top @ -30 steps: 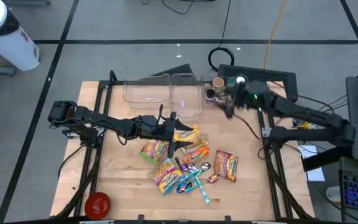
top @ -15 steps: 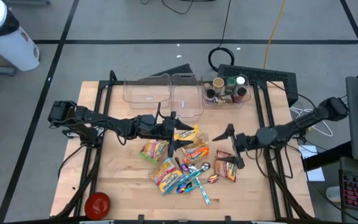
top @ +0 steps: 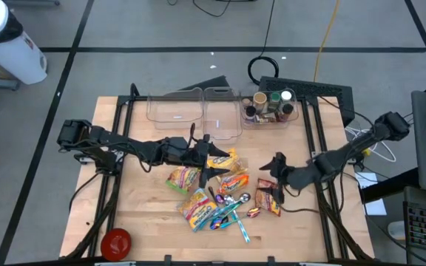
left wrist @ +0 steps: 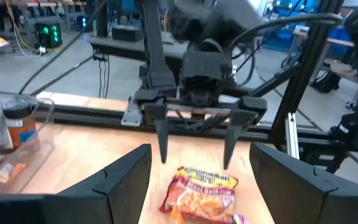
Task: Pick & Place Food Item
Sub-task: Put the red noodle pack into the left transparent bin
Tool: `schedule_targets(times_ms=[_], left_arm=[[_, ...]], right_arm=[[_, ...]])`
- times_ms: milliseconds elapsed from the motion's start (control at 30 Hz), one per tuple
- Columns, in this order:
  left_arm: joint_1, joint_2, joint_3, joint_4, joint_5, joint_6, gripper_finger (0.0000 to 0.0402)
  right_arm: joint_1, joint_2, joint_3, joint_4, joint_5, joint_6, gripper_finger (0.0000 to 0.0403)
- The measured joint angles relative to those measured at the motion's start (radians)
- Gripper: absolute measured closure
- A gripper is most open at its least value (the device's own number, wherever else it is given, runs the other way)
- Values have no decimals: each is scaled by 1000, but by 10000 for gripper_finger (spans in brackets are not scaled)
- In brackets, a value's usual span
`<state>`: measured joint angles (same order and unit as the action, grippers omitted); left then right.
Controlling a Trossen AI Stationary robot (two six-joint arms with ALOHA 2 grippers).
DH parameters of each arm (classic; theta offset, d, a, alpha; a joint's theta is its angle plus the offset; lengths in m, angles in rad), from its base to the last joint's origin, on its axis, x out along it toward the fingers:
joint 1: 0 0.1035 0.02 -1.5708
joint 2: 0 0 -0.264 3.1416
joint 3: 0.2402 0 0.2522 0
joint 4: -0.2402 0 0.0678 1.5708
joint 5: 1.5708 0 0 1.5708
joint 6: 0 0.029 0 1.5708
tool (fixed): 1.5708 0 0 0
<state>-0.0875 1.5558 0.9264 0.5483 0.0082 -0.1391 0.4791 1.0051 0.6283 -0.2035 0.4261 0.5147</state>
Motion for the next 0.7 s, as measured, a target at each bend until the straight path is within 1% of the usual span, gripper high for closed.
schedule_targets(times_ms=[33,100,200,267,400,533,700], left_arm=[[0,0,0,-1,0,0,128],[0,0,0,-4,0,0,128],[0,0,0,-5,0,0,128],[0,0,0,-6,0,0,128],[-3,0,0,-6,0,0,128],[-3,0,0,-7,-1,3,128],[-3,0,0,-7,-8,5,128]], right_arm=[[16,17,16,-72,17,55,28],[30,52,35,-173,8,143,28],[29,98,35,-237,-40,240,28],[27,139,31,-251,-65,249,28],[32,215,27,-241,-94,190,37],[32,252,27,-235,-134,178,78],[33,267,27,-234,-156,181,149]])
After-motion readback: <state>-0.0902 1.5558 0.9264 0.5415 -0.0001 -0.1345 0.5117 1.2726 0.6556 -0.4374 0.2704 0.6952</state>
